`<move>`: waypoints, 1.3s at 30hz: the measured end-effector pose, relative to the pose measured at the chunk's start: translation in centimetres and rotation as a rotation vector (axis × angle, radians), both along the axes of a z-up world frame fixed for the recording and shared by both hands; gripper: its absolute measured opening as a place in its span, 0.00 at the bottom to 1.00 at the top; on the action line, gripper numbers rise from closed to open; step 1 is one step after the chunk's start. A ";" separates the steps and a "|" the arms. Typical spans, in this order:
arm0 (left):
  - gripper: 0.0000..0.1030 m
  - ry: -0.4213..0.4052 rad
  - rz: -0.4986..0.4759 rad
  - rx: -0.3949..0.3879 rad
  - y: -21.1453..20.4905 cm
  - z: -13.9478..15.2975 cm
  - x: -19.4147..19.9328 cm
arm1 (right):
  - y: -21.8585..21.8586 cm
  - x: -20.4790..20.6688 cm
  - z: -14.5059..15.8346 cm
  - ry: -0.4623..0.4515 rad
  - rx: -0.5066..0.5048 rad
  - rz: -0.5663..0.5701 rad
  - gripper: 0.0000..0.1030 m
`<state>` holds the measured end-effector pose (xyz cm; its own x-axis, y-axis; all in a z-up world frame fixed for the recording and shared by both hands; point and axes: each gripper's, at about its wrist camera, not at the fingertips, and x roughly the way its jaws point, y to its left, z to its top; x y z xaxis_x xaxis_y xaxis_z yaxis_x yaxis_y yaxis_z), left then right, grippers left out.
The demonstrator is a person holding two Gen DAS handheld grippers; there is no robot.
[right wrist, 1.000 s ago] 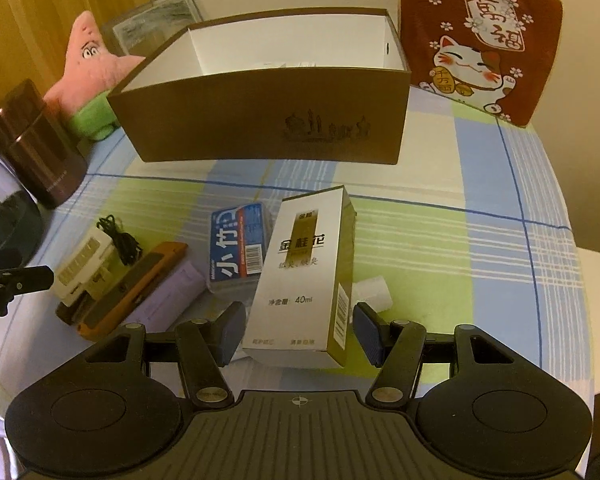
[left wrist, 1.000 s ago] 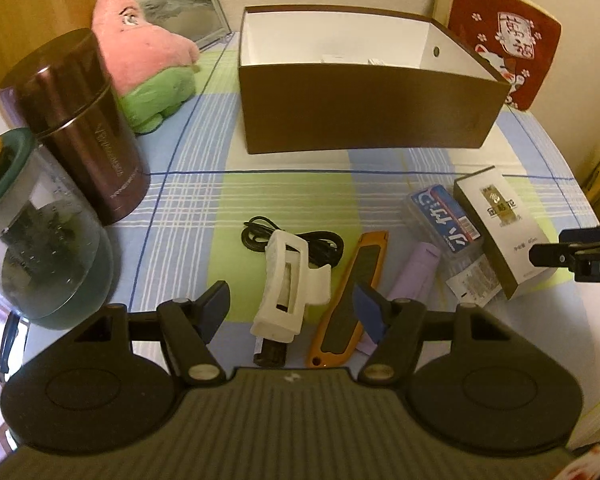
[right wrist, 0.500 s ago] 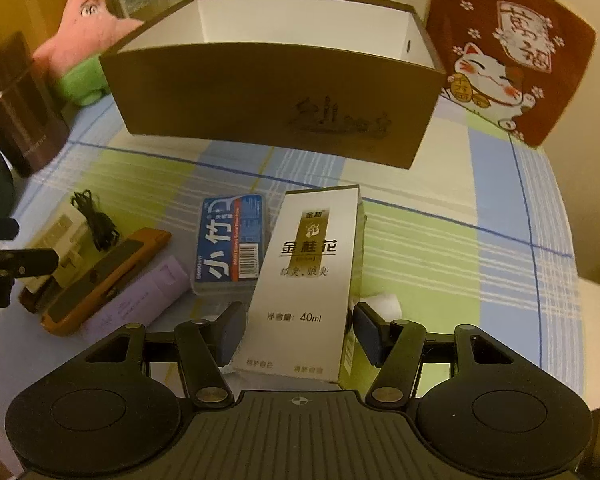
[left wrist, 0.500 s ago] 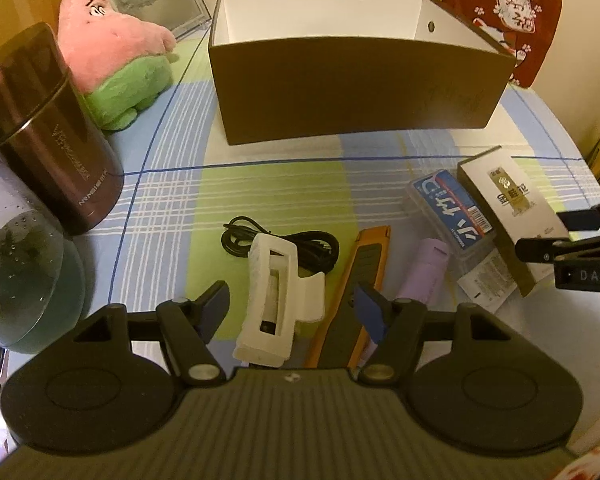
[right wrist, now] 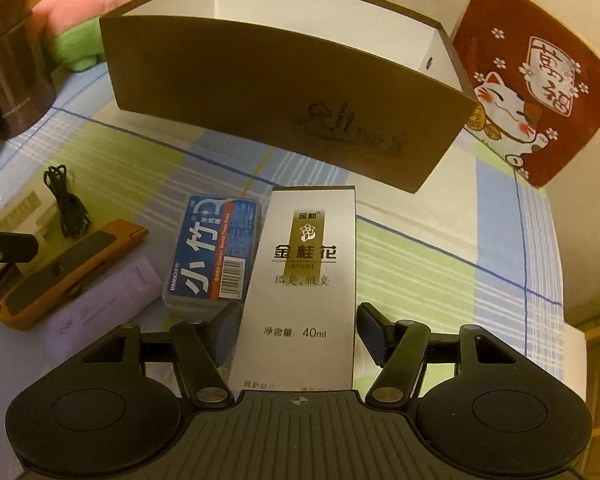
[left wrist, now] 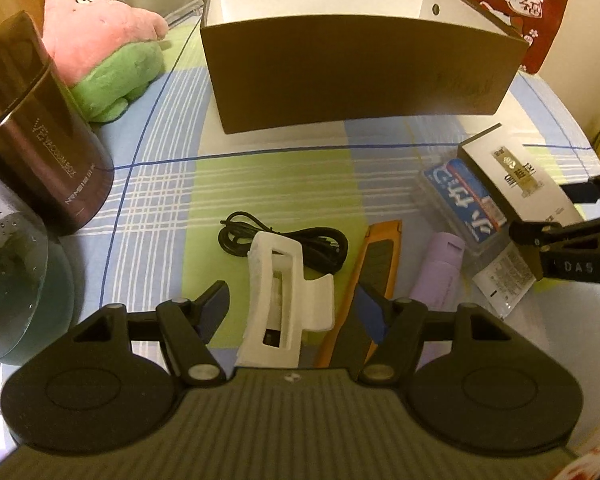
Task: Organize rigid objects
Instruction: 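Move left tool to white plastic clip while right tool approaches gold-label white box, then grasp and lift the white clip with left tool while right tool lifts gold-label box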
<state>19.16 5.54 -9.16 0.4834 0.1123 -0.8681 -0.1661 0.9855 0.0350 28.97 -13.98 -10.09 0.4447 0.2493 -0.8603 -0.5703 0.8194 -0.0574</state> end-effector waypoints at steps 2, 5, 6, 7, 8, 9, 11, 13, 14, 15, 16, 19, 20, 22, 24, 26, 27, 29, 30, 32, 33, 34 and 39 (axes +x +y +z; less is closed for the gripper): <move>0.64 0.007 -0.002 0.004 0.1 -0.2 0.1 | 0.1 0.2 -0.2 -0.006 -0.001 0.008 0.59; 0.64 0.014 -0.006 0.007 0.3 -0.4 0.2 | 0.5 0.4 -0.5 -0.018 -0.016 0.028 0.59; 0.64 0.017 -0.008 0.010 0.3 -0.4 0.2 | 0.5 0.4 -0.6 -0.022 -0.018 0.035 0.59; 0.63 0.021 -0.010 0.013 0.4 -0.5 0.2 | 0.5 0.4 -0.6 -0.030 -0.016 0.041 0.59; 0.63 0.025 -0.012 0.016 0.5 -0.6 0.2 | 0.5 0.4 -0.7 -0.034 -0.013 0.046 0.58; 0.63 0.027 -0.014 0.020 0.5 -0.6 0.2 | 0.4 0.4 -0.7 -0.036 -0.009 0.050 0.58; 0.63 0.033 -0.022 0.021 0.6 -0.7 0.1 | 0.2 0.4 -0.7 -0.042 0.002 0.053 0.56; 0.63 0.038 -0.028 0.026 0.6 -0.8 0.1 | -0.3 0.5 -0.5 -0.039 0.027 0.036 0.56; 0.63 0.040 -0.033 0.029 0.6 -0.9 0.1 | -0.5 0.6 -0.4 -0.036 0.038 0.025 0.55; 0.63 0.041 -0.035 0.034 0.5 -1.0 0.2 | -0.7 0.7 -0.2 -0.037 0.048 0.014 0.55; 0.63 0.042 -0.036 0.039 0.5 -1.1 0.3 | -1.0 0.8 -0.1 -0.035 0.059 0.002 0.55; 0.56 0.037 -0.036 0.026 0.7 -1.2 0.5 | -1.9 1.1 0.5 -0.023 0.094 -0.028 0.55; 0.50 0.036 -0.035 0.015 0.8 -1.3 0.5 | -2.2 1.1 0.7 -0.018 0.106 -0.038 0.55; 0.44 0.037 -0.029 -0.007 1.1 -1.5 0.6 | -2.7 1.1 1.1 -0.010 0.131 -0.053 0.55; 0.43 0.031 -0.027 -0.011 1.3 -1.4 0.6 | -3.0 1.0 1.4 -0.010 0.148 -0.064 0.55; 0.43 0.026 -0.020 -0.004 1.4 -1.3 0.5 | -3.3 0.8 1.7 -0.013 0.161 -0.069 0.55; 0.43 0.022 -0.015 -0.002 1.4 -1.2 0.4 | -3.5 0.7 1.8 -0.014 0.168 -0.073 0.55; 0.43 0.010 -0.009 -0.011 1.5 -0.8 0.2 | -3.8 0.6 2.2 -0.017 0.188 -0.078 0.55; 0.43 0.001 -0.006 -0.016 1.6 -0.6 0.1 | -3.9 0.4 2.4 -0.018 0.198 -0.080 0.55; 0.43 -0.015 0.000 -0.018 1.8 0.0 -0.1 | -4.2 0.3 2.8 -0.022 0.213 -0.083 0.55; 0.43 -0.022 0.005 -0.016 1.8 0.3 -0.2 | -4.3 0.2 3.0 -0.025 0.222 -0.086 0.55; 0.43 -0.029 0.010 -0.016 1.9 0.6 -0.2 | -4.4 0.1 3.3 -0.030 0.229 -0.088 0.55; 0.43 -0.077 0.030 -0.032 2.0 2.6 -0.4 | -4.6 0.0 4.7 -0.052 0.261 -0.089 0.55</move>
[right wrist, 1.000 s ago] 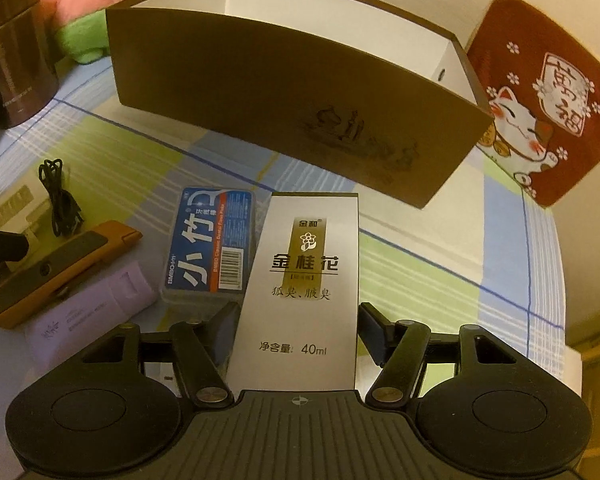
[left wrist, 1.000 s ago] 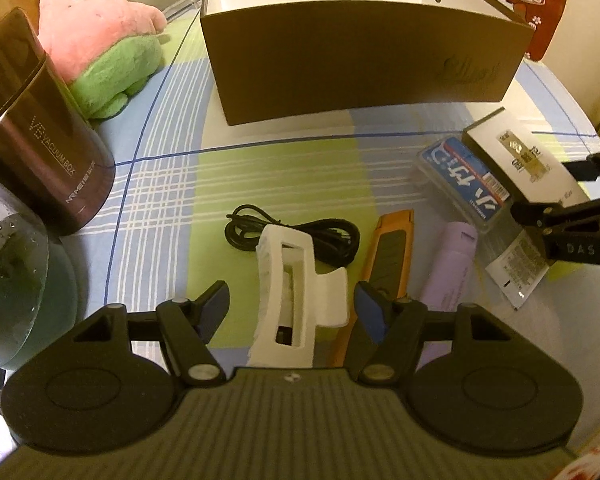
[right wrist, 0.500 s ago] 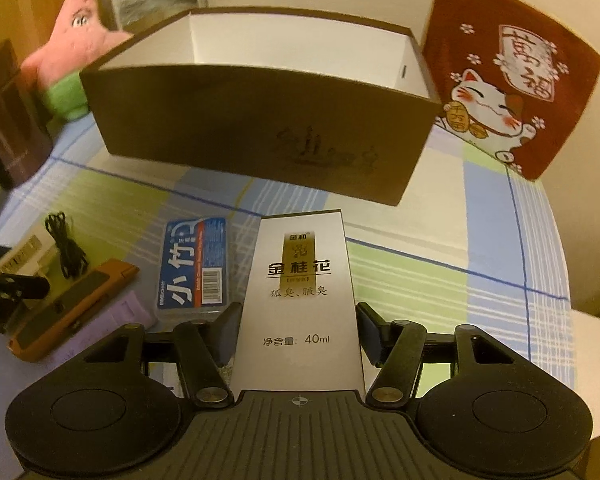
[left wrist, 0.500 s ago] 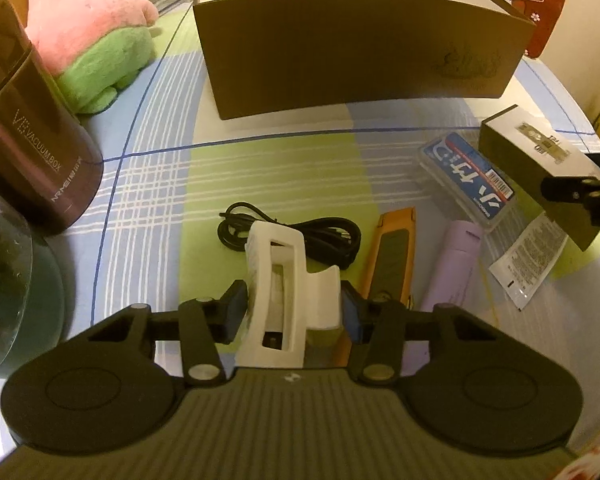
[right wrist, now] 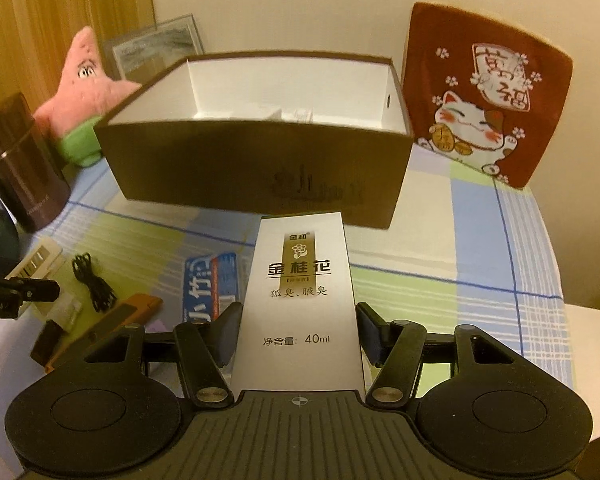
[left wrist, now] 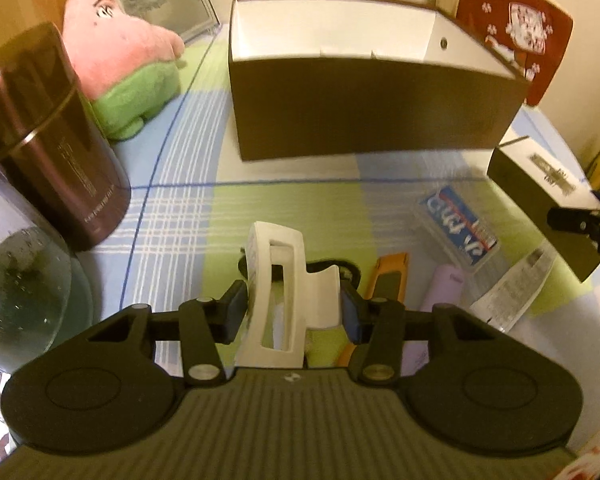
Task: Organize rigid objects
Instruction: 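Grasp and lift the white clip with left tool while right tool lifts gold-label box, then carry the clip and the gold-label box over the brown box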
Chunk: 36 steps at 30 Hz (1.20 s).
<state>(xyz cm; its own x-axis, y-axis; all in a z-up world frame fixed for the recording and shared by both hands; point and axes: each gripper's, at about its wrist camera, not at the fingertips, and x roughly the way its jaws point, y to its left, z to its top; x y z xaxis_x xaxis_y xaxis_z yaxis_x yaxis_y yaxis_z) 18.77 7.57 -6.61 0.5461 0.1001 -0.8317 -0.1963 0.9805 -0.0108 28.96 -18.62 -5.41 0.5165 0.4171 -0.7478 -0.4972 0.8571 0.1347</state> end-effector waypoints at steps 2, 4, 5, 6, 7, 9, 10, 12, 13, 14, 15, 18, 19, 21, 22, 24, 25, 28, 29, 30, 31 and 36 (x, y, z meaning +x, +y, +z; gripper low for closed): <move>0.43 -0.020 0.004 -0.004 -0.1 0.9 0.1 | -0.1 0.0 0.7 -0.013 0.013 -0.001 0.55; 0.43 -0.038 0.008 -0.006 -0.1 1.7 0.3 | -0.1 0.1 1.2 -0.024 0.025 -0.002 0.55; 0.43 -0.048 0.009 -0.007 -0.1 2.1 0.5 | -0.2 0.1 1.5 -0.029 0.030 -0.003 0.55; 0.43 -0.058 0.010 -0.008 -0.1 2.5 0.7 | -0.2 0.2 1.8 -0.036 0.035 -0.005 0.55; 0.43 -0.068 0.012 -0.008 -0.1 2.9 0.9 | -0.3 0.3 2.1 -0.043 0.039 -0.008 0.55; 0.43 -0.088 0.011 -0.011 0.0 3.6 1.5 | -0.4 0.6 2.7 -0.055 0.054 -0.015 0.55; 0.43 -0.096 0.011 -0.011 0.0 3.9 1.8 | -0.4 0.9 3.1 -0.062 0.064 -0.018 0.55; 0.43 -0.115 0.008 -0.006 0.1 4.6 2.5 | -0.4 1.2 3.8 -0.077 0.077 -0.025 0.55; 0.43 -0.123 0.005 -0.003 0.2 4.9 2.9 | -0.4 1.5 4.2 -0.085 0.083 -0.027 0.55; 0.43 -0.132 0.004 0.000 0.2 5.2 3.4 | -0.4 1.9 4.6 -0.092 0.091 -0.028 0.55; 0.43 -0.140 0.002 0.003 0.3 5.5 3.8 | -0.4 2.1 4.9 -0.100 0.098 -0.031 0.55; 0.43 -0.163 -0.002 0.002 0.6 6.5 5.3 | -0.2 3.2 5.9 -0.122 0.116 -0.037 0.55; 0.43 -0.172 -0.003 0.003 0.6 6.8 5.9 | -0.1 3.6 6.1 -0.126 0.121 -0.040 0.55; 0.43 -0.185 -0.009 0.006 0.8 7.3 7.0 | 0.1 4.6 6.6 -0.131 0.137 -0.045 0.55; 0.43 -0.189 -0.011 0.006 0.9 7.5 7.7 | 0.2 5.1 6.7 -0.134 0.143 -0.048 0.55; 0.43 -0.196 -0.011 0.010 1.0 7.9 9.0 | 0.6 6.2 7.1 -0.146 0.149 -0.053 0.55; 0.43 -0.200 -0.012 0.014 1.1 8.0 9.7 | 0.8 6.8 7.3 -0.151 0.150 -0.056 0.55; 0.43 -0.207 -0.012 0.016 1.5 8.5 11.9 | 1.5 8.7 7.5 -0.165 0.157 -0.070 0.55; 0.43 -0.211 -0.013 0.017 1.7 8.6 12.7 | 1.8 9.5 7.6 -0.167 0.159 -0.076 0.55; 0.43 -0.214 -0.014 0.017 1.9 8.7 13.2 | 2.0 10.2 7.6 -0.168 0.160 -0.083 0.55; 0.43 -0.214 -0.014 0.020 2.1 8.8 14.0 | 2.2 10.8 7.6 -0.167 0.160 -0.088 0.55; 0.43 -0.199 -0.025 0.028 3.1 8.4 17.5 | 3.4 14.1 7.0 -0.161 0.148 -0.115 0.55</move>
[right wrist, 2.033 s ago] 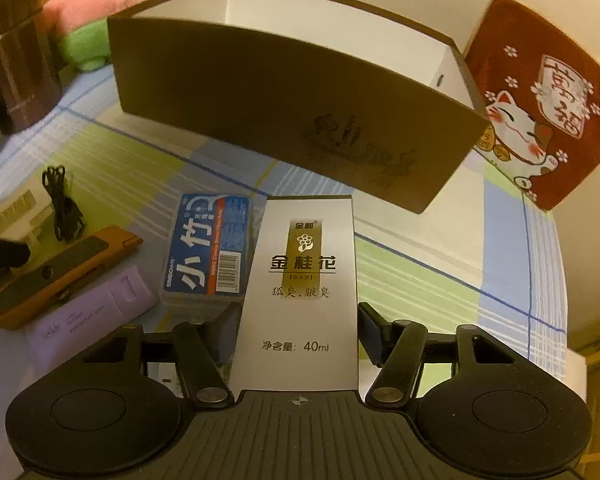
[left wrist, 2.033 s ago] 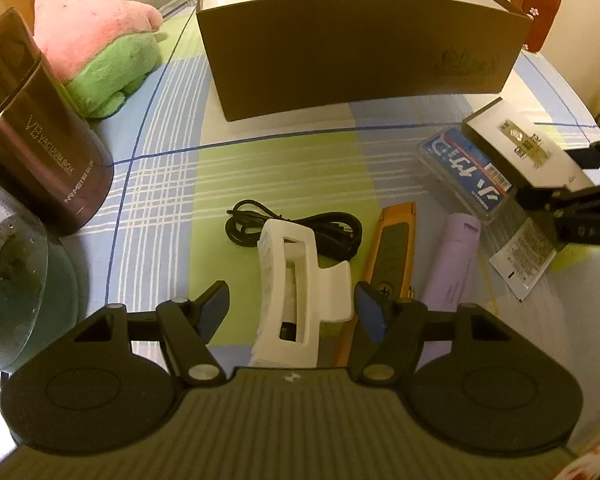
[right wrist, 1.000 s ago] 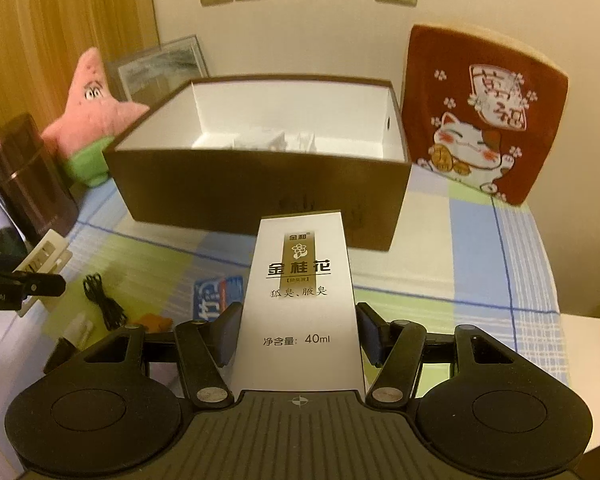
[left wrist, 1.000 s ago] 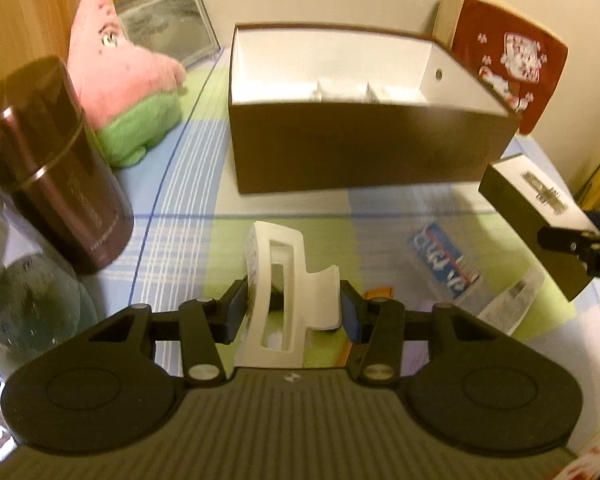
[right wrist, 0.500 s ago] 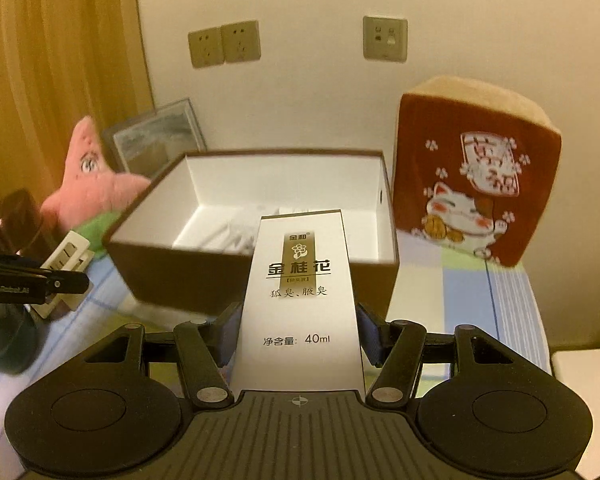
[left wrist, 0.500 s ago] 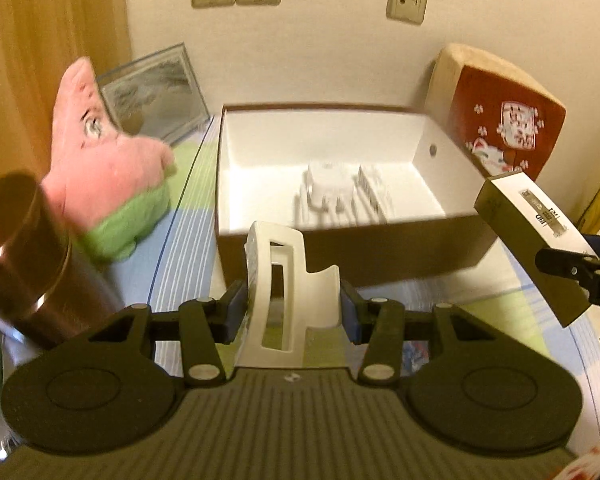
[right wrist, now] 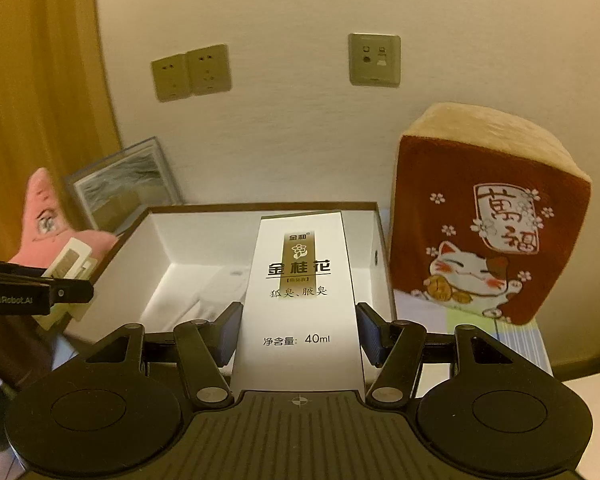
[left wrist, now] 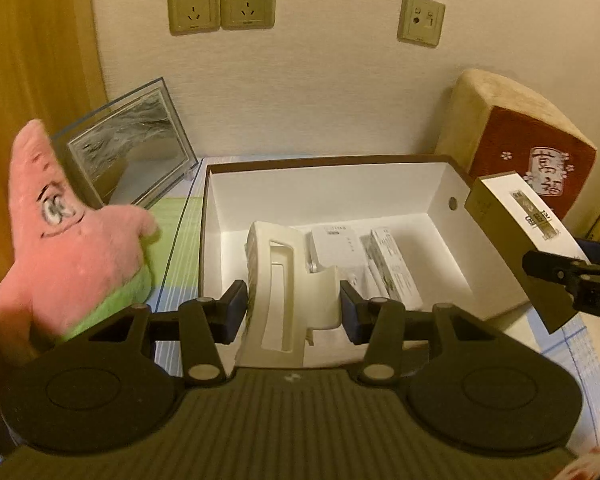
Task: Organize rigid objects
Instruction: 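Carry the clip and the gold-label box over the brown box, then lower both items into the brown box and open both tools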
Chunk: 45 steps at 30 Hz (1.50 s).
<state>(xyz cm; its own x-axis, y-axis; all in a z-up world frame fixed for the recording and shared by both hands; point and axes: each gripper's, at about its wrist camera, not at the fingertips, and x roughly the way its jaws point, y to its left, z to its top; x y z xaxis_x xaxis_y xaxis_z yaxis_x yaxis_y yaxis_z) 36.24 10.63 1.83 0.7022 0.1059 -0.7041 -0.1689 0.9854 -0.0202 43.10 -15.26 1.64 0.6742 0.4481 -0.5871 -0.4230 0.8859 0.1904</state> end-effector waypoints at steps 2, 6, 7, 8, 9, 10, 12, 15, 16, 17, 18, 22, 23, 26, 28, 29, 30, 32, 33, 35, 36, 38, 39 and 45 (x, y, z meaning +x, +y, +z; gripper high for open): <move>0.43 0.014 -0.004 0.009 0.4 -0.4 1.5 | 0.6 1.4 -0.5 0.009 -0.008 -0.009 0.55; 0.43 0.044 -0.004 0.011 1.5 -1.5 3.8 | 1.6 3.8 -2.1 0.044 -0.029 -0.012 0.55; 0.43 0.053 -0.005 0.008 1.8 -1.9 4.4 | 1.9 4.4 -2.6 0.057 -0.037 -0.012 0.55; 0.43 0.058 -0.006 0.007 2.0 -2.1 4.8 | 2.1 4.9 -3.1 0.069 -0.042 -0.012 0.55; 0.43 0.066 -0.006 0.007 2.2 -2.5 5.3 | 2.3 5.3 -3.6 0.082 -0.048 -0.010 0.55; 0.43 0.074 -0.006 0.008 2.4 -2.8 5.8 | 2.6 5.8 -4.0 0.092 -0.053 -0.009 0.55; 0.43 0.091 -0.009 0.007 2.8 -3.6 6.8 | 3.1 6.7 -4.9 0.112 -0.067 -0.005 0.55; 0.43 0.111 -0.008 0.011 3.2 -4.7 8.2 | 3.8 7.9 -5.8 0.123 -0.080 -0.006 0.55; 0.43 0.117 -0.009 0.011 3.2 -5.1 8.6 | 4.1 8.4 -6.0 0.128 -0.082 -0.007 0.55; 0.43 0.122 -0.010 0.012 3.3 -5.4 9.1 | 4.3 8.9 -6.3 0.133 -0.084 -0.009 0.55; 0.43 0.126 -0.012 0.013 3.3 -5.6 9.4 | 4.4 9.2 -6.5 0.136 -0.085 -0.013 0.55; 0.43 0.137 -0.021 0.019 3.6 -6.5 10.8 | 4.9 11.0 -7.4 0.154 -0.067 -0.029 0.55; 0.43 0.140 -0.023 0.020 3.6 -6.7 11.1 | 5.0 11.5 -7.6 0.160 -0.055 -0.033 0.55; 0.43 0.147 -0.029 0.021 3.8 -7.3 12.0 | 5.5 12.5 -8.1 0.149 -0.065 -0.027 0.58; 0.43 0.155 -0.032 0.022 4.0 -7.9 12.6 | 5.9 12.8 -8.2 0.151 -0.087 -0.014 0.62; 0.43 0.156 -0.036 0.025 3.9 -8.0 12.7 | 5.9 12.8 -8.2 0.154 -0.082 -0.008 0.63; 0.43 0.155 -0.042 0.029 3.8 -8.1 12.8 | 5.8 12.9 -8.1 0.157 -0.073 -0.006 0.64; 0.43 0.160 -0.046 0.035 3.7 -8.4 13.1 | 5.7 12.8 -8.2 0.157 -0.080 -0.008 0.65; 0.43 0.163 -0.045 0.036 3.7 -8.5 13.2 | 5.6 12.8 -8.3 0.156 -0.083 -0.011 0.66; 0.43 0.168 -0.045 0.040 3.7 -8.7 13.5 | 5.5 12.7 -8.3 0.153 -0.085 -0.008 0.66; 0.43 0.169 -0.047 0.043 3.7 -8.8 13.6 | 5.5 12.6 -8.3 0.151 -0.087 -0.004 0.66; 0.44 0.170 -0.047 0.052 3.6 -8.9 13.8 | 5.4 12.3 -8.4 0.149 -0.089 0.003 0.67; 0.46 0.166 -0.048 0.057 3.3 -8.9 13.7 | 5.5 12.2 -8.4 0.151 -0.087 0.005 0.67; 0.60 0.146 -0.056 0.074 2.9 -8.1 13.4 | 4.9 10.8 -7.3 0.150 -0.040 0.035 0.67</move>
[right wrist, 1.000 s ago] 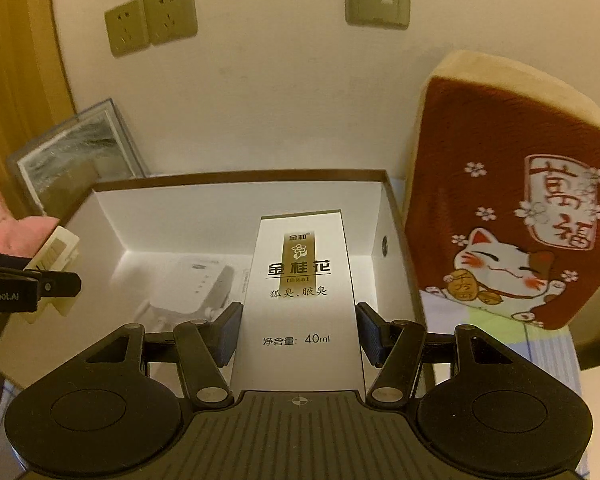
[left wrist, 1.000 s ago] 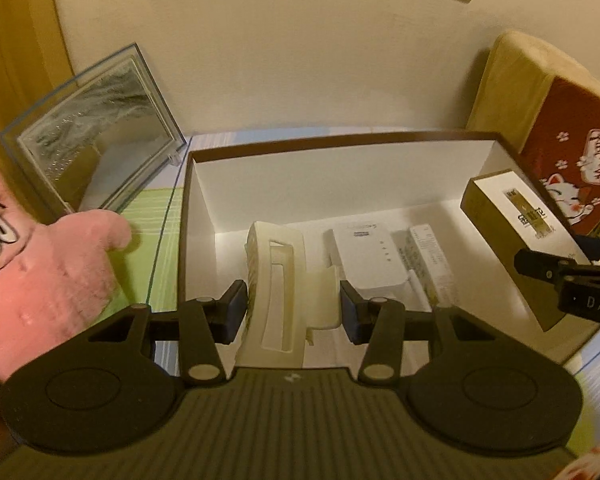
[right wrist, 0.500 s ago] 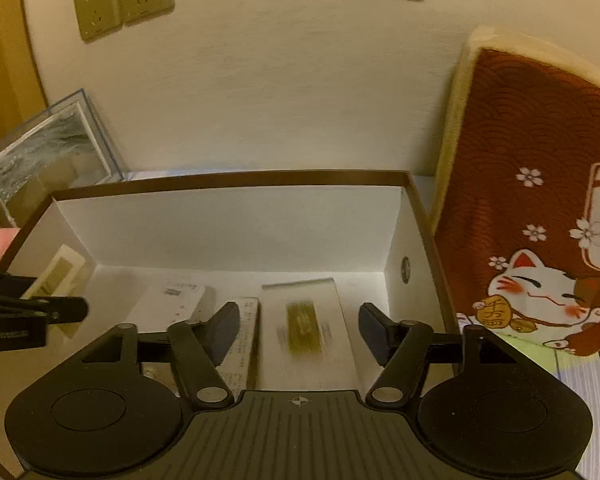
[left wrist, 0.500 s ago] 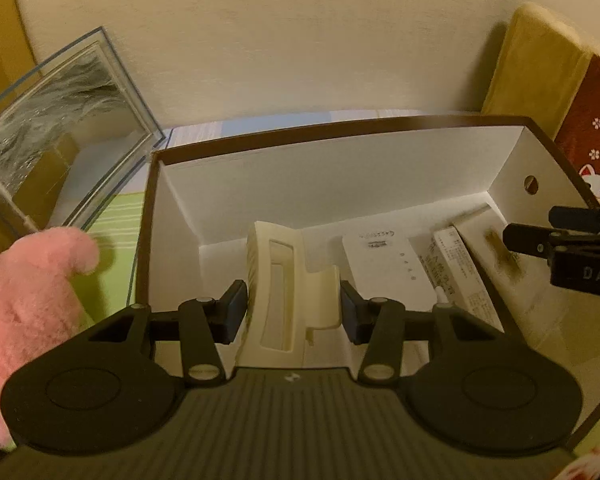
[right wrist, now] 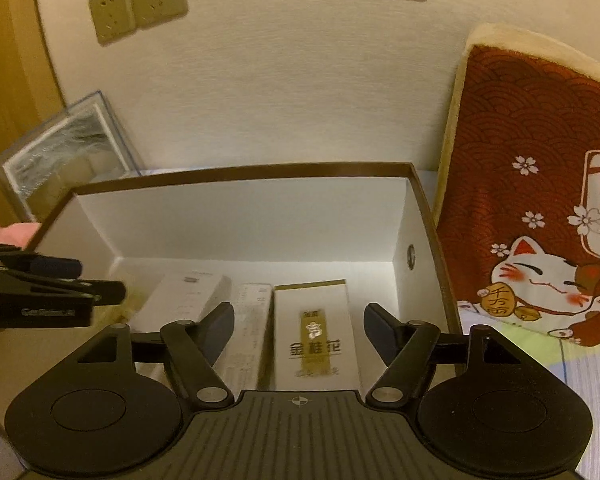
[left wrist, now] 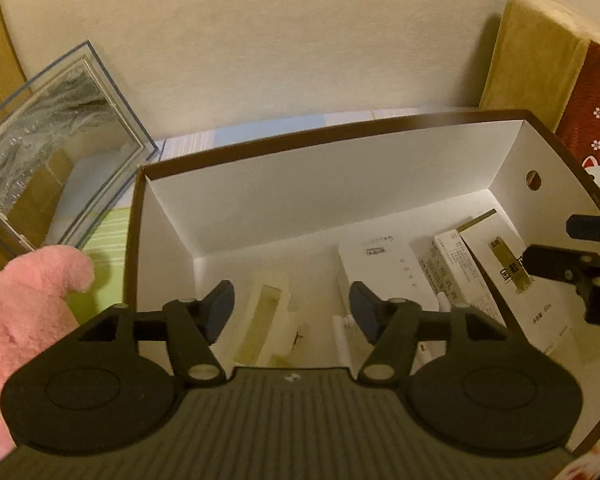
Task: Organize rigid objects
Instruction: 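Lower both items into the brown box and open both tools, then withdraw both tools from the box toward the table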
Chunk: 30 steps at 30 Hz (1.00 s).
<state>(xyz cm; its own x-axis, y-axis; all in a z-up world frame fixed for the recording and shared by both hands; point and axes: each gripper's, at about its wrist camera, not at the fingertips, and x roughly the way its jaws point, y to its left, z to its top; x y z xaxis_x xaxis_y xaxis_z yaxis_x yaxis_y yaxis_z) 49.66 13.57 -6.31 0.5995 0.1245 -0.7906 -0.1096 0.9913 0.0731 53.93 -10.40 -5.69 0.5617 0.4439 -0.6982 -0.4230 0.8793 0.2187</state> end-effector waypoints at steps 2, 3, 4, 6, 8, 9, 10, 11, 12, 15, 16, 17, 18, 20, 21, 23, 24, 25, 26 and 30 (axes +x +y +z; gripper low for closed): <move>0.60 -0.008 -0.003 -0.006 -0.1 0.4 -0.4 | -0.2 -0.6 0.4 -0.004 0.009 0.009 0.67; 0.60 -0.011 -0.002 -0.014 -0.1 0.7 -0.7 | -0.2 -0.9 0.5 -0.003 0.014 0.013 0.67; 0.60 -0.013 -0.001 -0.020 -0.1 0.9 -1.0 | -0.3 -1.3 0.7 -0.002 0.019 0.015 0.67; 0.60 -0.021 0.001 -0.024 -0.3 1.4 -1.7 | -0.6 -1.8 1.1 0.001 0.028 0.019 0.67; 0.60 -0.032 0.003 -0.031 -0.3 2.0 -2.5 | -0.8 -2.6 1.5 -0.002 0.034 0.020 0.67; 0.60 -0.038 0.005 -0.035 -0.3 2.3 -2.9 | -0.9 -2.9 1.6 -0.003 0.037 0.019 0.67; 0.60 -0.043 0.010 -0.039 -0.3 2.7 -3.3 | -1.0 -3.2 1.8 -0.003 0.041 0.019 0.67; 0.61 -0.048 0.012 -0.043 -0.4 3.0 -3.7 | -1.2 -3.6 2.1 -0.002 0.046 0.020 0.67; 0.62 -0.057 0.013 -0.048 -0.5 3.4 -4.2 | -1.4 -3.9 2.3 -0.001 0.049 0.020 0.67; 0.64 -0.078 0.017 -0.057 -0.9 4.4 -5.7 | -2.0 -5.1 3.1 -0.002 0.063 0.021 0.67; 0.64 -0.084 0.019 -0.058 -1.1 4.8 -6.2 | -2.2 -5.6 3.4 -0.005 0.065 0.020 0.67; 0.64 -0.089 0.020 -0.060 -1.3 5.1 -6.6 | -2.4 -5.9 3.7 -0.007 0.067 0.020 0.67; 0.64 -0.095 0.022 -0.062 -1.5 5.5 -7.2 | -2.6 -6.3 3.9 -0.009 0.069 0.019 0.67; 0.64 -0.107 0.028 -0.069 -1.8 6.3 -8.4 | -3.0 -7.0 4.5 -0.012 0.074 0.014 0.67; 0.64 -0.111 0.031 -0.073 -1.9 6.6 -9.0 | -3.3 -7.5 4.8 -0.015 0.077 0.010 0.67; 0.64 -0.120 0.040 -0.082 -2.2 7.3 -10.1 | -3.7 -8.4 5.4 -0.023 0.084 0.004 0.67; 0.64 -0.125 0.040 -0.087 -2.3 7.6 -10.8 | -4.0 -8.8 5.7 -0.025 0.089 0.008 0.67; 0.65 -0.130 0.036 -0.092 -2.5 7.9 -11.5 | -4.3 -9.3 5.9 -0.026 0.094 0.011 0.67; 0.66 -0.134 0.034 -0.094 -2.7 8.2 -12.1 | -4.5 -9.7 6.1 -0.026 0.098 0.011 0.67; 0.68 -0.147 0.033 -0.084 -3.5 9.1 -14.8 | -5.6 -11.6 6.6 -0.013 0.130 0.009 0.67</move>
<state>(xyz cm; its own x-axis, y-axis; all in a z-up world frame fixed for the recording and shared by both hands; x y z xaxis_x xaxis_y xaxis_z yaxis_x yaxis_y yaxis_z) 34.91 10.05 2.81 0.7063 0.0834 -0.7030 -0.1454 0.9889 -0.0288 42.35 -15.99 0.88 0.5657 0.5352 -0.6273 -0.4346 0.8400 0.3248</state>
